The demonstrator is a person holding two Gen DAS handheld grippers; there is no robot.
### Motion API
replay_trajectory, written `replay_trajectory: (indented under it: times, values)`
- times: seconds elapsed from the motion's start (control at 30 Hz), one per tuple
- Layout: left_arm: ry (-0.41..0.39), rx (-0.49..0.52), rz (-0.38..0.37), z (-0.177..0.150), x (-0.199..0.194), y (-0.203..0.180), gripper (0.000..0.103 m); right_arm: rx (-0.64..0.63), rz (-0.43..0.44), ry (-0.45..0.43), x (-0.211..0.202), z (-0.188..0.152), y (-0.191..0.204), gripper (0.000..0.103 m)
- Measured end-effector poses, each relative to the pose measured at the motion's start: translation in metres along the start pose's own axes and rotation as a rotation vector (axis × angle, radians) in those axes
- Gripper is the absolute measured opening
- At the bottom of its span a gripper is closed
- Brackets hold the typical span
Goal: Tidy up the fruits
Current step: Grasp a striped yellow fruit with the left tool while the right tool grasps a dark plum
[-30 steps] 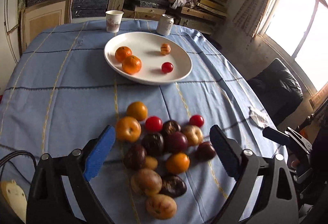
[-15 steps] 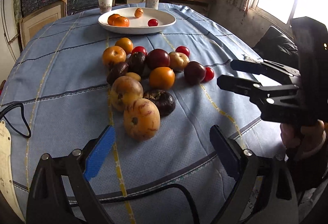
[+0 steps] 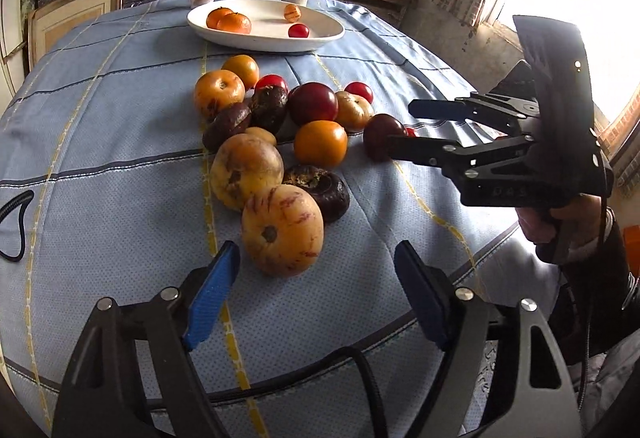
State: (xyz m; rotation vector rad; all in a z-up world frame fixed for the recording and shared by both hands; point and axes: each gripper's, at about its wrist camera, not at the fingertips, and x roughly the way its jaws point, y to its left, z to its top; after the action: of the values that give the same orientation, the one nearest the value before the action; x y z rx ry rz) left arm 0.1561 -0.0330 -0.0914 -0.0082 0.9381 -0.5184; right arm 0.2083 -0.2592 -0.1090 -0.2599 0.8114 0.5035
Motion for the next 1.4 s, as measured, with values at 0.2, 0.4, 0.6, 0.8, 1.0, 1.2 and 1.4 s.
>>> replay_trajectory:
  times: [0.2, 0.4, 0.6, 0.8, 1.0, 1.2, 1.4]
  values:
    - [0.011, -0.038, -0.009, 0.001, 0.002, 0.007, 0.077, -0.033, -0.026, 0.041, 0.014, 0.005, 0.004, 0.066]
    - [0.022, -0.053, -0.014, 0.001, 0.005, 0.008, 0.077, -0.041, -0.060, 0.071, 0.021, 0.004, 0.007, 0.045]
    - [0.014, -0.051, -0.006, 0.006, 0.007, 0.009, 0.077, 0.004, -0.053, 0.046, 0.005, 0.000, 0.007, 0.039]
    - [0.032, -0.060, -0.005, 0.012, 0.014, 0.011, 0.065, 0.084, -0.064, -0.031, -0.027, -0.013, 0.008, 0.039]
    - [0.030, -0.063, 0.007, 0.012, 0.014, 0.010, 0.057, 0.129, -0.037, -0.066, -0.044, -0.020, 0.010, 0.039]
    - [0.020, -0.090, 0.018, 0.012, 0.010, 0.014, 0.044, 0.132, -0.019, -0.095, -0.055, -0.017, 0.009, 0.039]
    - [0.012, -0.088, 0.022, 0.011, 0.007, 0.014, 0.042, 0.147, -0.022, -0.096, -0.054, -0.016, 0.005, 0.039]
